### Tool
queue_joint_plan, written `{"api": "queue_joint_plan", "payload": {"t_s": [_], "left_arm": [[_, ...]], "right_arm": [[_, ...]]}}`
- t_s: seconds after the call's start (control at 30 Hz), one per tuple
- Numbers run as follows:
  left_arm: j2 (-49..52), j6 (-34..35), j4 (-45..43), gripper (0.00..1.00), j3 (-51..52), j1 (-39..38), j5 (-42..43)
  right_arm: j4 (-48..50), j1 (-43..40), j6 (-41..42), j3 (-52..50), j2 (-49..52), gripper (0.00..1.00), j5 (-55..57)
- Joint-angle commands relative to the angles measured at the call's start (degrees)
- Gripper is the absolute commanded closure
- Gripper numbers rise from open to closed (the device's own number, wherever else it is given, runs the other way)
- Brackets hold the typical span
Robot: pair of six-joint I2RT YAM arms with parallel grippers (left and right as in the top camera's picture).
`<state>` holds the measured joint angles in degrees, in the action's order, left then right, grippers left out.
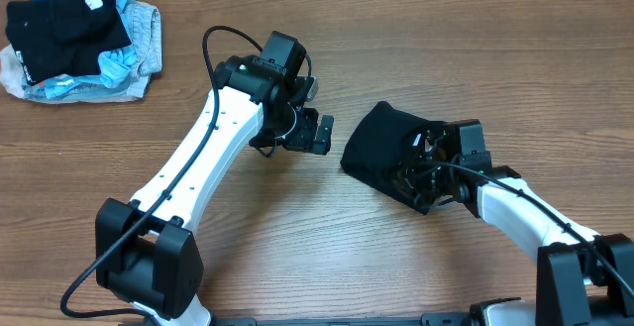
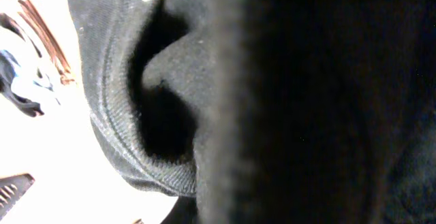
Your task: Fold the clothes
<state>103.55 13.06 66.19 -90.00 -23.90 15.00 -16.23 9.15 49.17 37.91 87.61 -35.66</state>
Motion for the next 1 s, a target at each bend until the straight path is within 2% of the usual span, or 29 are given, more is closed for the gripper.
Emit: {"api": "queue_joint_plan", "payload": {"t_s": [0.0, 0.23, 0.33, 0.5, 0.87, 0.93, 0.97], "left_arm": [[-1.7, -1.3, 0.0, 0.00, -0.9, 0.2, -0.4], [-1.7, -1.3, 0.0, 0.00, -0.9, 0.2, -0.5], [-1.7, -1.3, 0.0, 0.00, -0.9, 0.2, -0.5], [-1.7, -1.3, 0.0, 0.00, -0.9, 0.2, -0.5], [-1.7, -1.3, 0.0, 0.00, -0.9, 0.2, -0.6], [-1.7, -1.3, 0.0, 0.00, -0.9, 0.2, -0.6], [-1.7, -1.3, 0.0, 0.00, -0.9, 0.2, -0.6]], "right_arm": [[-3.0, 0.2, -3.9, 3.5, 0.3, 0.96, 1.8], [-26.5, 0.2, -11.8, 16.6, 0.3, 0.96, 18.8], [-33.2, 0.0, -14.3, 21.6, 0.3, 0.96, 24.3], [-37.4, -0.5, -21.3, 24.9, 0.3, 0.96, 25.2], [-45.9, -3.2, -20.6, 24.9, 0.3, 0.96, 42.2], [-46.7, -3.8, -20.6, 24.9, 0.3, 0.90, 46.2], [-46.8, -4.1, -20.7, 24.8, 0.3, 0.79, 47.8]]}}
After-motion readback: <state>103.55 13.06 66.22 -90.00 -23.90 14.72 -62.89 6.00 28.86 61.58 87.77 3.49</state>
